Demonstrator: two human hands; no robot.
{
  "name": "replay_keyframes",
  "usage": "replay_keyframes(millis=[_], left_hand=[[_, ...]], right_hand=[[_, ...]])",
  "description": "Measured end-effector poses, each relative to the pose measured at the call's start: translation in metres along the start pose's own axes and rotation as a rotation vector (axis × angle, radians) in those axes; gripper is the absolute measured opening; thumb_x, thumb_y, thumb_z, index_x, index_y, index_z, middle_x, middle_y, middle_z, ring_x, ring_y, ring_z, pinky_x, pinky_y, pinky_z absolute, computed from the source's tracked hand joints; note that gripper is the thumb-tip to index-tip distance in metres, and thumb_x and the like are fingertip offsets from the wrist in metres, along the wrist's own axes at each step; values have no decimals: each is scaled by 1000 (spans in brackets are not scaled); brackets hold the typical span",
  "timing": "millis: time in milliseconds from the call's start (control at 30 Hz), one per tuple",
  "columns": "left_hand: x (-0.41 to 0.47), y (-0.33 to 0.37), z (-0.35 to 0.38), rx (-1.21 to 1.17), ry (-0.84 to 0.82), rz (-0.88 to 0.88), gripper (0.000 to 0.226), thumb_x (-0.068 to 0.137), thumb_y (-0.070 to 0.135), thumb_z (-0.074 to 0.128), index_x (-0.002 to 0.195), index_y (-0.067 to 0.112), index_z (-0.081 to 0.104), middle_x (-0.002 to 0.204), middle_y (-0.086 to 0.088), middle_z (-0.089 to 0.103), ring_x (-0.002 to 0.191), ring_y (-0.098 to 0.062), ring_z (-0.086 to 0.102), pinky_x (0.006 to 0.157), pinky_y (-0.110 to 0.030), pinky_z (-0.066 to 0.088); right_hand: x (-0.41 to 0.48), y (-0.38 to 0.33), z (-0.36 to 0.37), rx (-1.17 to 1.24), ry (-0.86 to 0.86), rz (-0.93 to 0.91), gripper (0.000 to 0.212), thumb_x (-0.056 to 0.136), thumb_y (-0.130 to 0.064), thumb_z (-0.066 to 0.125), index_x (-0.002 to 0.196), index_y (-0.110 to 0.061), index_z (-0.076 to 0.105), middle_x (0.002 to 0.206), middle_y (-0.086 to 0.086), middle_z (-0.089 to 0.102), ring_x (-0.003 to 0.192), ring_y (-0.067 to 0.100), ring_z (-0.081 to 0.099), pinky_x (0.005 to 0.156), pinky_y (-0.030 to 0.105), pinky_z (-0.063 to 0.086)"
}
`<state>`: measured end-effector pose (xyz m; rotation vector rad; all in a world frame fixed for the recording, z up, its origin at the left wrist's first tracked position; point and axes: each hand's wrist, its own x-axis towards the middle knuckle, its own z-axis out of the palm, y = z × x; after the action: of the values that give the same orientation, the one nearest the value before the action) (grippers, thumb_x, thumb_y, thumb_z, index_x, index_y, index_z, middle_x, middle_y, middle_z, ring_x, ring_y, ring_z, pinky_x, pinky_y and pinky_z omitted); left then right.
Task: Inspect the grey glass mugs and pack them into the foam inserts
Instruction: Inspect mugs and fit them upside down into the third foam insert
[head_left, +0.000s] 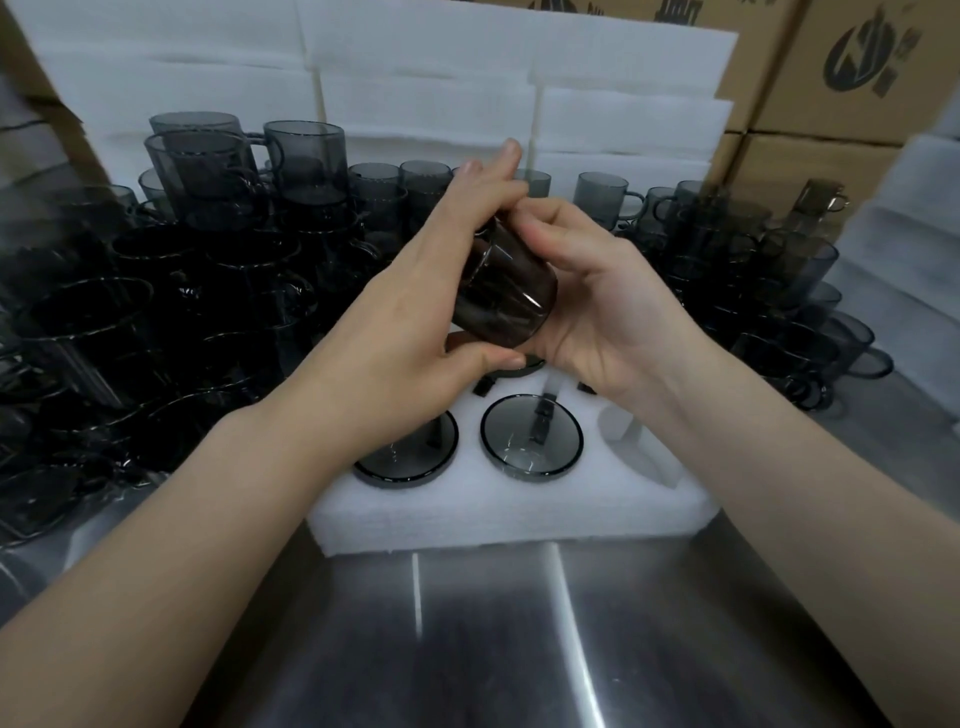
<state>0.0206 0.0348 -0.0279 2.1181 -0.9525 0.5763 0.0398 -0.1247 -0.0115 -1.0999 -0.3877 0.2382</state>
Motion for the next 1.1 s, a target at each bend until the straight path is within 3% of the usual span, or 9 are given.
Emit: replay_keyframes(millis=[100, 200, 300, 400, 600, 767, 867, 1000, 1100], left_hand=[[3, 2, 1, 71, -77, 24, 99, 73, 4, 79, 151, 21, 20, 160, 8, 14, 149, -11, 1, 121, -23, 9], [3, 1, 2, 103, -80, 2, 95, 74, 16, 72, 153, 23, 19, 163, 7, 9, 151, -17, -1, 123, -43, 12], [0, -1, 0, 42, 6, -86, 95, 68, 12, 65, 152, 20, 22, 163, -3, 11, 151, -16, 6, 122, -27, 11], [-2, -3, -2, 10, 95, -127, 90, 62, 5, 62, 147, 12, 34, 148, -10, 36, 139, -14, 33, 111, -11, 23], [-2, -4, -2, -135, 104, -244, 84, 60, 8, 58, 140, 30, 43, 123, 1, 57, 117, -12, 55, 101, -30, 46], [-3, -12, 0, -173, 175, -276, 95, 64, -12, 56, 144, 36, 35, 112, 8, 56, 105, -7, 59, 88, -25, 52], [-4, -14, 0, -265, 217, -272, 93, 65, -11, 51, 142, 37, 32, 107, 10, 53, 98, -3, 59, 79, -24, 54], [-5, -13, -2, -359, 216, -260, 80, 71, 4, 61, 142, 26, 32, 122, -6, 53, 113, -12, 56, 94, -25, 47], [-5, -12, -2, -381, 242, -239, 60, 79, 20, 72, 130, 21, 41, 114, 3, 58, 109, -5, 59, 93, -20, 46]], right_hand=[[6, 2, 0, -4, 108, -24, 13, 93, -3, 52, 105, -5, 55, 87, 15, 63, 76, 24, 63, 65, 40, 55], [7, 4, 0, -28, 114, -41, 13, 94, -3, 52, 106, -6, 54, 90, 16, 60, 77, 23, 61, 71, 40, 54], [5, 3, 1, -54, 72, -100, 10, 94, -1, 51, 93, -10, 54, 80, 7, 60, 71, 17, 60, 67, 35, 55], [3, 1, 4, -171, 69, -154, 9, 87, -5, 54, 85, -13, 50, 74, 6, 52, 65, 11, 52, 56, 27, 51], [-2, 3, 8, -569, 82, -259, 23, 89, -25, 59, 78, -8, 47, 73, 9, 42, 71, 20, 43, 67, 37, 43], [-1, -2, 6, -873, 132, -355, 36, 96, -28, 58, 72, -2, 54, 65, 7, 46, 66, 16, 46, 66, 37, 45], [-1, -7, -1, -800, 99, -192, 37, 100, -34, 50, 69, -15, 49, 52, -4, 43, 46, 14, 42, 47, 24, 40], [0, 1, -4, -704, -12, -40, 31, 102, -33, 46, 75, -16, 50, 55, -4, 44, 45, 15, 38, 44, 26, 34], [1, 4, -4, -563, -35, -32, 31, 102, -27, 46, 72, -17, 50, 56, -1, 41, 45, 14, 36, 45, 25, 33]])
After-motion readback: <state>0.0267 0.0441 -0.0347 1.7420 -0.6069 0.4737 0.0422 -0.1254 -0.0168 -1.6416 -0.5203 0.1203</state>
